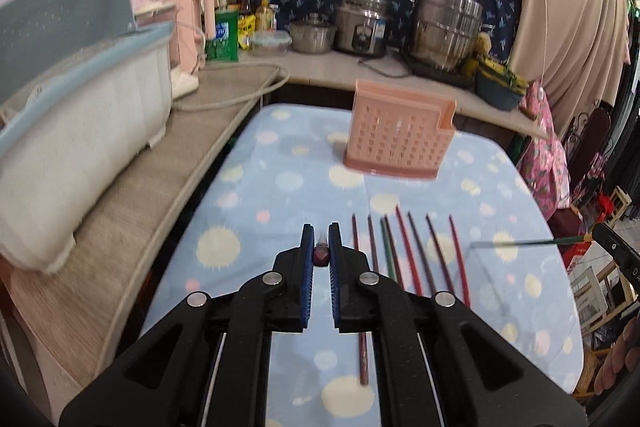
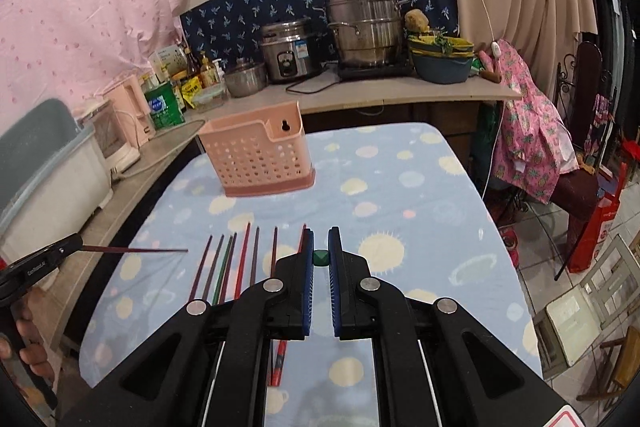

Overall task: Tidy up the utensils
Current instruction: 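Lift both chopsticks to the pink basket and open both tools to drop them in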

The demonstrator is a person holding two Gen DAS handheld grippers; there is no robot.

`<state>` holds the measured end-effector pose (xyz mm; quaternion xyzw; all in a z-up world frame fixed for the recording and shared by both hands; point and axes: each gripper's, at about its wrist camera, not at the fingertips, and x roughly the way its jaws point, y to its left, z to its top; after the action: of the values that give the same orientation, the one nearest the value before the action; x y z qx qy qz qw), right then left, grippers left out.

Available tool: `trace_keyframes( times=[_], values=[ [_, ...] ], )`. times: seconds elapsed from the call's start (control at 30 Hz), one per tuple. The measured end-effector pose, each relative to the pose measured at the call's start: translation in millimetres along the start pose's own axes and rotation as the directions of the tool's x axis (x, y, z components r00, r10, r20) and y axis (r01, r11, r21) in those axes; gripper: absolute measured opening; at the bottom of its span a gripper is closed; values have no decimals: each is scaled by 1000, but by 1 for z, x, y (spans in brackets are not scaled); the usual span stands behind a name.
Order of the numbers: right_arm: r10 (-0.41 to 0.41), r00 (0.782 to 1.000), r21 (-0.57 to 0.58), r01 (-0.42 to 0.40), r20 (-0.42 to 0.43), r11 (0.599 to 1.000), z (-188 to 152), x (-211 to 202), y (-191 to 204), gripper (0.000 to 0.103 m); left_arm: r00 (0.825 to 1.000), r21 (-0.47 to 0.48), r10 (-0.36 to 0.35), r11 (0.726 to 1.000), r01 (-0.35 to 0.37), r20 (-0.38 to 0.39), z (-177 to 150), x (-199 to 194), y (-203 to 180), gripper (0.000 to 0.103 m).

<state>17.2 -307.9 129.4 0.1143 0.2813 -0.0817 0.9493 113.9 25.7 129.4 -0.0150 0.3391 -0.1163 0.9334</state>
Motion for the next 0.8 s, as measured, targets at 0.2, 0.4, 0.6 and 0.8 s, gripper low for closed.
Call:
trace_keyframes(
  times=[0.2, 0.4, 0.6, 0.8],
  values=[
    [38, 998, 7, -39, 58, 999, 57, 0, 0, 7, 999, -6, 3, 1000, -3, 46, 59, 1, -7, 7],
    [86, 988, -2, -86, 125, 996, 106, 7, 7, 7, 995, -15, -8, 1000, 9, 97, 117, 4, -19, 7],
    [109, 971, -10, -110, 212, 994, 159, 25, 24, 7, 975, -31, -26, 999, 34, 221, 178, 3, -34, 7],
    [115, 956, -20, -114, 270, 993, 212, 55, 44, 7, 951, -42, -31, 998, 46, 306, 232, 21, -50, 7]
  ],
)
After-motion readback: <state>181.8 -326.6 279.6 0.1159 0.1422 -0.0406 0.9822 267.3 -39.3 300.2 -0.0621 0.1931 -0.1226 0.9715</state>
